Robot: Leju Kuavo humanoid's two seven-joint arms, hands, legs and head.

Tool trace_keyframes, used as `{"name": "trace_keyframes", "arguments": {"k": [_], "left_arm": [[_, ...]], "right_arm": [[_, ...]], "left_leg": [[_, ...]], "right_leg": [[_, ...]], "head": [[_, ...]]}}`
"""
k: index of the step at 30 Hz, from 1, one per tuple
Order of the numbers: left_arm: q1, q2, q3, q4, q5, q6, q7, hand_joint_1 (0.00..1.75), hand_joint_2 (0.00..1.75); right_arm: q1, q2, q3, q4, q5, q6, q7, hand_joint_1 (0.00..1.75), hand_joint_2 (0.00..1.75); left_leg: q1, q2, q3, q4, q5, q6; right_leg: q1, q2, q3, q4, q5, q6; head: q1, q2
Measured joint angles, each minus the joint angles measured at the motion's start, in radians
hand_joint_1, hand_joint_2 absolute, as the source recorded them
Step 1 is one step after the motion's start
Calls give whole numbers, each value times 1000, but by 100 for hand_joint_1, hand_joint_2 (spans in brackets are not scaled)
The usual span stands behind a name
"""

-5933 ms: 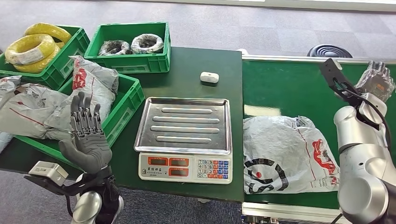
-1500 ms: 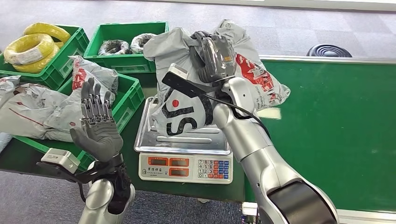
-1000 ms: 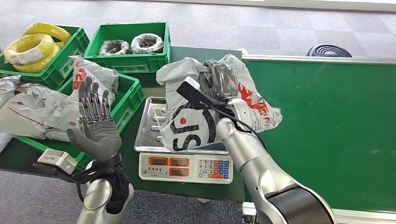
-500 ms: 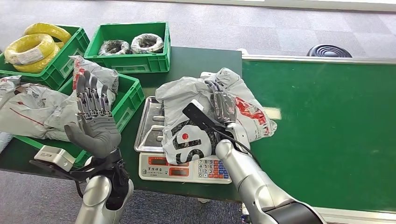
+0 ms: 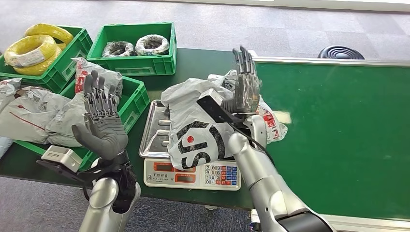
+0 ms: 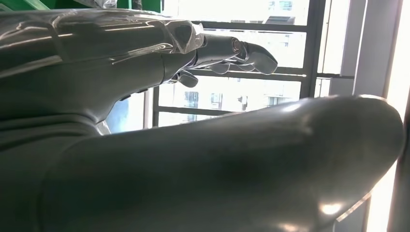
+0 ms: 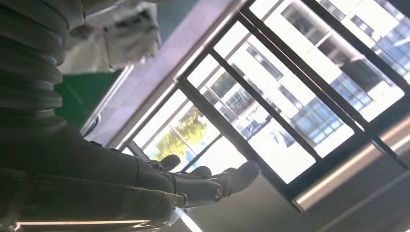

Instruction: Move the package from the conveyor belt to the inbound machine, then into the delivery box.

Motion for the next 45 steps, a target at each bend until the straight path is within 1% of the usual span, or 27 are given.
{"name": "trace_keyframes", "arguments": {"k": [3, 6, 10, 12, 14, 17, 20, 28, 32, 34, 35, 38, 41, 45], "left_arm": [[0, 0, 1, 4, -1, 0, 0, 0, 0], [4, 2, 2, 6, -4, 1, 0, 0, 0], [19, 8, 6, 7, -23, 1, -1, 0, 0], [24, 9, 10, 7, -33, 6, -1, 0, 0], [27, 9, 12, 8, -37, 11, -1, 0, 0], [28, 9, 14, 9, -37, 12, -1, 0, 0], [28, 9, 15, 9, -37, 12, -1, 0, 0], [27, 9, 15, 11, -60, 26, -1, 0, 0], [3, 12, 11, 36, -156, 82, 4, 0, 175], [-32, 16, -3, 65, -260, 111, 32, 0, 175], [-56, 17, -15, 84, -334, 121, 59, 0, 175], [-147, 18, -63, 154, -567, 129, 171, 0, 175], [-256, 9, -121, 259, -789, 124, 288, 0, 175], [-365, -6, -194, 396, -949, 104, 365, 0, 175]], "right_arm": [[39, -2, -7, -178, 25, -3, -8, 0, 175], [100, 8, -32, -376, 33, -4, -73, 0, 175], [206, 23, -60, -686, -17, -4, -151, 0, 175], [255, 27, -66, -822, -37, -4, -167, 0, 175], [295, 28, -70, -925, -43, -4, -173, 0, 175], [331, 28, -73, -1022, -45, -3, -176, 0, 175], [351, 28, -75, -1080, -46, -3, -176, 0, 175], [365, 28, -80, -1145, -68, -3, -188, 0, 175], [416, 23, -90, -1207, -133, -3, -196, 0, 175], [455, 22, -103, -1230, -192, -3, -197, 0, 175], [472, 22, -114, -1235, -230, -3, -198, 0, 175], [512, 26, -146, -1233, -321, -3, -202, 0, 175], [533, 27, -166, -1212, -358, -2, -203, 0, 175], [549, 28, -178, -1187, -369, -2, -203, 0, 175]], "left_leg": [[0, 0, 0, 0, 0, 0], [0, 0, 0, 0, 0, 0], [0, 0, -1, 0, -1, 0], [0, 0, -1, 0, -2, 0], [0, 0, -1, 0, -2, 0], [0, 0, 0, 0, -2, 0], [0, 0, 0, 0, -2, 0], [0, 0, 0, 0, -2, 0], [0, 0, 0, 0, -2, 0], [0, 0, 0, 0, -2, 0], [0, 0, 0, 0, -2, 0], [0, -1, 1, 0, -2, 0], [0, 0, 2, 0, -1, 0], [0, 0, 2, 0, -1, 0]], "right_leg": [[0, 0, 0, 0, 0, 0], [0, 0, 0, 0, 0, 0], [0, 0, 0, 0, 0, 0], [0, 0, 0, 0, -1, 0], [0, 0, 0, 0, -1, 0], [0, 0, 0, 0, -1, 0], [0, 0, 1, 0, 0, 0], [0, 0, 0, 0, -1, 0], [0, 0, 0, -1, -1, 0], [0, 0, 0, -1, -1, 0], [0, 0, 0, -1, -1, 0], [0, 0, 1, -1, 0, 0], [0, 0, 2, -1, 0, 0], [0, 0, 1, -1, 0, 0]], "head": [[0, 0], [0, 0], [0, 0], [0, 0], [0, 0], [0, 0], [0, 0], [0, 0], [0, 0], [0, 0], [0, 0], [0, 0], [0, 0], [0, 0]]}}
